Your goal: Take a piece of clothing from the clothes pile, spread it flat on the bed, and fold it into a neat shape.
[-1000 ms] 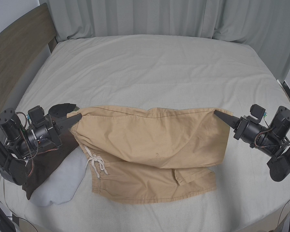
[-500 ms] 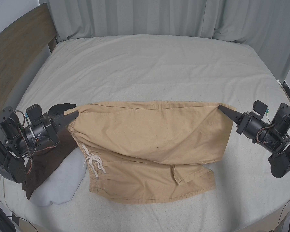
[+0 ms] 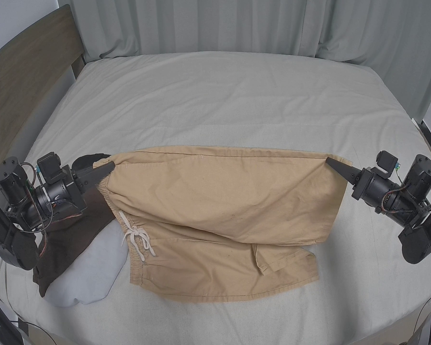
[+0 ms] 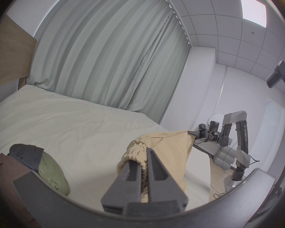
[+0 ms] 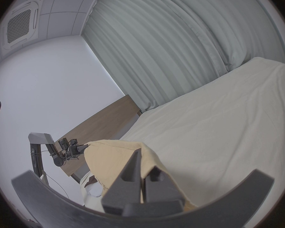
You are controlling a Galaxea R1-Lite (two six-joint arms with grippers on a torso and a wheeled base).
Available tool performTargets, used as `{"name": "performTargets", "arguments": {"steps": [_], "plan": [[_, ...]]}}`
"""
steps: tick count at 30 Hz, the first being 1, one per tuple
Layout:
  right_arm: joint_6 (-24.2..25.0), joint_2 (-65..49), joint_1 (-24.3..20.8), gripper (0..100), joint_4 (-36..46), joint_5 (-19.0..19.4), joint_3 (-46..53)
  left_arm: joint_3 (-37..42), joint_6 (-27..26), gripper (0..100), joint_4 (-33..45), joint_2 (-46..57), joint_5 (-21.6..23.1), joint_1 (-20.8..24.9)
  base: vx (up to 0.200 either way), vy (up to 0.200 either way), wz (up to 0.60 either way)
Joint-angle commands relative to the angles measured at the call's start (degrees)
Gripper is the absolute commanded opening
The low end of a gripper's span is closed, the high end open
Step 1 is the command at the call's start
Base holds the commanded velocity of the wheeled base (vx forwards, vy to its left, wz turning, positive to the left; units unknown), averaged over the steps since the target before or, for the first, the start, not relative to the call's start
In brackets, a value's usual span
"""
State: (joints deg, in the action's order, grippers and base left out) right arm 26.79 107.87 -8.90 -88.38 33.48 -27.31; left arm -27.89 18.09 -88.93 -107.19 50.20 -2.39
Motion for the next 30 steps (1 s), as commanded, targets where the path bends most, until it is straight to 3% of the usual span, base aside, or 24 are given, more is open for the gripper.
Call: {"name": "performTargets", "arguments": {"steps": [1,30], "plan": [[0.01,0.23,0.20,0,-0.04,0.01,-0.03,-0.06,0.01,0,-0.01,-0.21,-0.02,-0.07,0.000,0.000,0.00],[-0.25,0.49,1.08,0,-0.04,0.10,-0.11,-0.85,1.42,0,-0.01,-0.39,-0.19,-1.39,0.000,0.000,0.00]]}}
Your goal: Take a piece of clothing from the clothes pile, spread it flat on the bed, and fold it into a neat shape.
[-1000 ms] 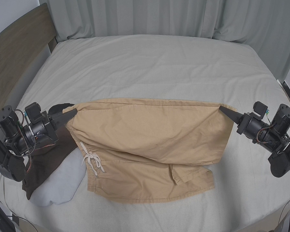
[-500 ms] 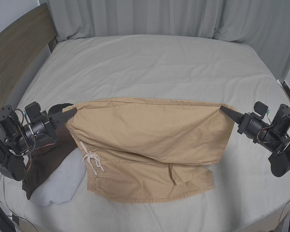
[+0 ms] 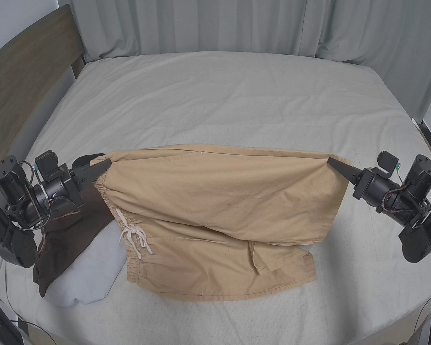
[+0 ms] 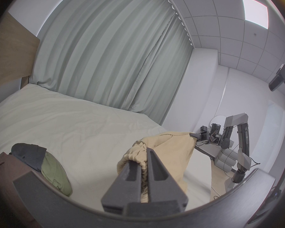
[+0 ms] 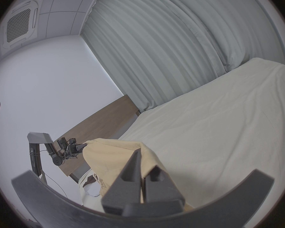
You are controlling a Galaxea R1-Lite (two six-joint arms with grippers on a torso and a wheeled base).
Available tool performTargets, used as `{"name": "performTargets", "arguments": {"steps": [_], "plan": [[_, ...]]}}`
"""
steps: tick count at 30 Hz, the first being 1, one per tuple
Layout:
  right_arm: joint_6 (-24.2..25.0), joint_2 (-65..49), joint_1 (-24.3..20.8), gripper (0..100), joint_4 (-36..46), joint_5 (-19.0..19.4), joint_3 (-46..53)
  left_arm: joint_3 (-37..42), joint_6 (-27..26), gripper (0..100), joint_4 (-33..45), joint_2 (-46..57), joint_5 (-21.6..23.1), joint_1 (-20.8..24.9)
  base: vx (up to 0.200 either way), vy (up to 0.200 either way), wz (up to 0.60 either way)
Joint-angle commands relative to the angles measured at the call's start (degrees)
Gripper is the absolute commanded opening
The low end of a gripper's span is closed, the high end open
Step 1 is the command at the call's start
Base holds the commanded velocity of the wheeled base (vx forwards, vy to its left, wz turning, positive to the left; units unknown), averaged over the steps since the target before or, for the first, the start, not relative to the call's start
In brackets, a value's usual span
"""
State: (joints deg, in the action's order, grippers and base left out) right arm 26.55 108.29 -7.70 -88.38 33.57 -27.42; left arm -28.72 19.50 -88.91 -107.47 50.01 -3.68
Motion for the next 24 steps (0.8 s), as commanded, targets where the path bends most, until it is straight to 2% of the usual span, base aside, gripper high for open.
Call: {"name": "performTargets", "arguments": {"steps": [1,10,14,24], "plan": [[-0.01,0.17,-0.12,0,-0.04,0.00,-0.01,-0.02,0.01,0,-0.04,-0.11,0.00,-0.10,0.000,0.000,0.00],[-0.18,1.13,-0.73,0,-0.04,0.00,-1.06,0.16,0.01,0,0.05,-0.19,0.00,0.17,0.000,0.000,0.00],[-0.62,4.21,-0.73,0,0.05,-0.09,-4.40,-0.19,-0.08,0,-0.04,-2.65,-0.17,0.34,0.000,0.000,0.00],[-0.54,11.15,-0.29,0,0.05,-0.35,-13.10,-6.52,0.97,0,-0.04,-9.77,-2.37,0.87,0.000,0.000,0.00]]}}
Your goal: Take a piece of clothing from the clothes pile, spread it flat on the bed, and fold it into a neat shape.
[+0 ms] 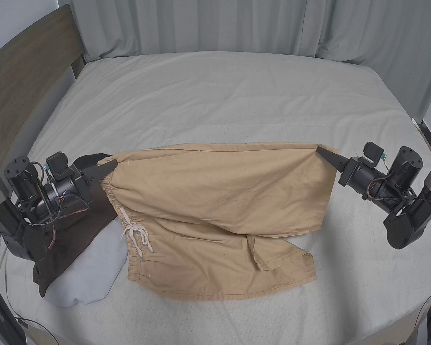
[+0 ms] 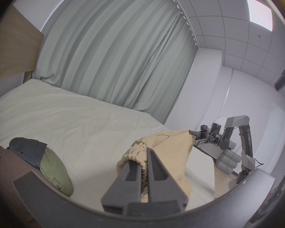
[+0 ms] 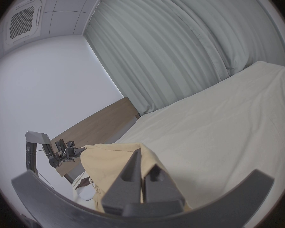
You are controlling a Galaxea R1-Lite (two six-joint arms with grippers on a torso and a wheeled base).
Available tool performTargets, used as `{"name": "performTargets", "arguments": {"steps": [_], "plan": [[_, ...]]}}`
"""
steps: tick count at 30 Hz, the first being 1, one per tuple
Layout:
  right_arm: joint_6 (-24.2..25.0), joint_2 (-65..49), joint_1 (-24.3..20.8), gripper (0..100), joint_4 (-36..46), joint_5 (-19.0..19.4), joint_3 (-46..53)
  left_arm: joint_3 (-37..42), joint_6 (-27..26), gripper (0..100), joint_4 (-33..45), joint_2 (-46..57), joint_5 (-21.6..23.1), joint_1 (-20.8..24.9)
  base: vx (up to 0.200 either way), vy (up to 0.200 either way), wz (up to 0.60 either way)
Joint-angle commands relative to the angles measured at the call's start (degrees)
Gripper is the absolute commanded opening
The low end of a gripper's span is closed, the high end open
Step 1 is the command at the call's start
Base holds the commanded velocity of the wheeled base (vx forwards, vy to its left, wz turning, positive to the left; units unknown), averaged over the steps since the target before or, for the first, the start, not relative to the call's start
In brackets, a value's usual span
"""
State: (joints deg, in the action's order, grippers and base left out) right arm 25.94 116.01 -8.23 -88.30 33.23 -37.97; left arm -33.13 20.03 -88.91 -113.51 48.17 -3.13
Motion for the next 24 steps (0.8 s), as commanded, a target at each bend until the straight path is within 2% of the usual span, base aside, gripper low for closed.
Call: {"name": "performTargets", "arguments": {"steps": [1,10,14,17,24], "plan": [[0.07,4.67,0.23,0,-0.03,-0.01,-4.13,-3.34,1.06,0,-0.04,-4.79,-1.58,0.85,0.000,0.000,0.00],[0.43,9.85,0.32,0,0.05,-0.10,-10.72,-8.35,2.82,0,-0.04,-9.72,-6.94,2.78,0.000,0.000,0.00],[0.43,12.58,0.05,0,0.05,-2.12,-14.32,-10.46,3.09,0,-0.04,-12.62,-8.61,3.31,0.000,0.000,0.00],[0.51,14.25,0.14,0,0.05,-2.21,-16.61,-12.39,3.17,0,-0.04,-14.46,-9.84,3.84,0.000,0.000,0.00],[3.15,17.41,0.41,0,0.58,-2.29,-21.44,-17.40,6.16,0,-0.04,-17.54,-13.80,4.72,0.000,0.000,0.00]]}}
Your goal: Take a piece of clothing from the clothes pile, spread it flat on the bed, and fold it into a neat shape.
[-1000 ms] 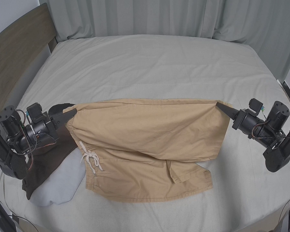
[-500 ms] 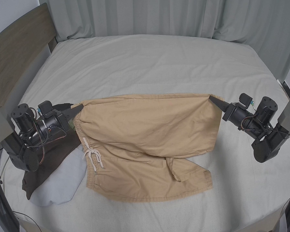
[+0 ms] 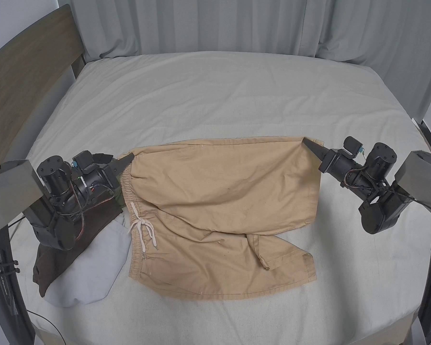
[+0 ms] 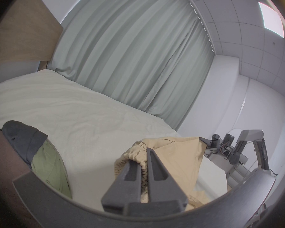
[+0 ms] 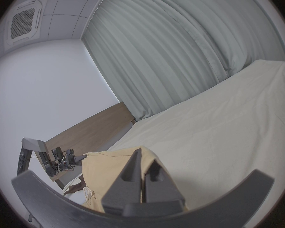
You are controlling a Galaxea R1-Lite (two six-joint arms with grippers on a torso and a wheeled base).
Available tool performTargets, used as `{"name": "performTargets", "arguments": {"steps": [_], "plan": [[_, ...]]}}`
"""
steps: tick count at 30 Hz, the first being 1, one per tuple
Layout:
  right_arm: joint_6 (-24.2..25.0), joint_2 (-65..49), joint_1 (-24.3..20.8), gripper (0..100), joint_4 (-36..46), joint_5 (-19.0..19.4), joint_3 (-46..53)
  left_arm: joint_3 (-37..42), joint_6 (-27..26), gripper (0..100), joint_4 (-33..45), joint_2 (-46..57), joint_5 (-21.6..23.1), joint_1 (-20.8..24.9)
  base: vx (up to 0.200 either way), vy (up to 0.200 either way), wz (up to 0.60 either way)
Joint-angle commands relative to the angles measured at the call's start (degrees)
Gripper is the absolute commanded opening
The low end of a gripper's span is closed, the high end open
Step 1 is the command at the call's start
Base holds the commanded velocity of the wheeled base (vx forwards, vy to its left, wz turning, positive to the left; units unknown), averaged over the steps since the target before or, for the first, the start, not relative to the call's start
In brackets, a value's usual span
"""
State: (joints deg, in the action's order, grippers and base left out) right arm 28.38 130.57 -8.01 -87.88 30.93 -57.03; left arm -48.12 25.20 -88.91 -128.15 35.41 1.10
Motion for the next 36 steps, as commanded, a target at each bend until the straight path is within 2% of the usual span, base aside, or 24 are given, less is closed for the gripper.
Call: {"name": "performTargets", "arguments": {"steps": [1,15,21,36], "plan": [[1.06,3.46,0.19,0,0.26,0.01,-3.35,-3.30,1.43,0,-0.04,-3.42,-1.58,0.57,0.000,0.000,0.00],[1.06,8.03,0.27,0,7.02,0.01,-14.16,-7.78,1.87,0,-0.13,-8.00,-2.81,0.57,0.000,0.000,0.00],[1.06,10.05,0.36,0,7.64,0.01,-16.80,-9.89,2.05,0,-0.13,-9.14,-4.65,0.57,0.000,0.000,0.00],[0.98,11.28,0.36,0,10.63,0.01,-21.99,-11.21,3.81,0,-0.13,-10.02,-4.74,0.57,0.000,0.000,0.00]]}}
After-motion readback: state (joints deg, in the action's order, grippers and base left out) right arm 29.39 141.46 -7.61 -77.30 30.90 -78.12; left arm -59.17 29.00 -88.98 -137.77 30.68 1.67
